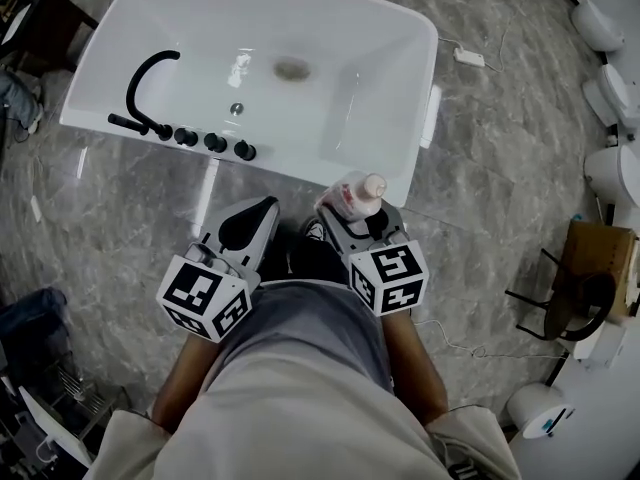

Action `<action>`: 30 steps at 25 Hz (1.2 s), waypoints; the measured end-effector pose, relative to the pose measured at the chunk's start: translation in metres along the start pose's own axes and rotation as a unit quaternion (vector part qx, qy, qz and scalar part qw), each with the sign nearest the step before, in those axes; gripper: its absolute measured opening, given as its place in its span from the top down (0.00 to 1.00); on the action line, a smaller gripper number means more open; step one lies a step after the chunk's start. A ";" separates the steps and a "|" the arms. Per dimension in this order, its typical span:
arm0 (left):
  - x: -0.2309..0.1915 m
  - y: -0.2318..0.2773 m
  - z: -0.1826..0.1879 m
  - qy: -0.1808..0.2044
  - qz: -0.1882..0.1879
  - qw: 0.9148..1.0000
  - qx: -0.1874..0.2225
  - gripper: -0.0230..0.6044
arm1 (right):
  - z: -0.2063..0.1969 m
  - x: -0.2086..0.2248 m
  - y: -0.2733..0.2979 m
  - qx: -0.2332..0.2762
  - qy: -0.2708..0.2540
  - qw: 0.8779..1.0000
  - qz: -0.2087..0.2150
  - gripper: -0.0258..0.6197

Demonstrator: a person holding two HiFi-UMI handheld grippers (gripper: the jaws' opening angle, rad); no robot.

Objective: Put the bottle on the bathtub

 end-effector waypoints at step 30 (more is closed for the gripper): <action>-0.063 0.002 0.011 -0.038 0.038 0.998 -0.046 0.95 | -0.058 0.037 0.122 -0.074 0.022 0.997 -0.026 0.62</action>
Point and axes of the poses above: the fingertips, and each gripper's own axes: y forward along the fingers, x to its right, z out of its top, the point moved 10 cm from there along -y, backward along the fingers, and after that the axes turned 10 degrees about -y, right-handed, at the moved point
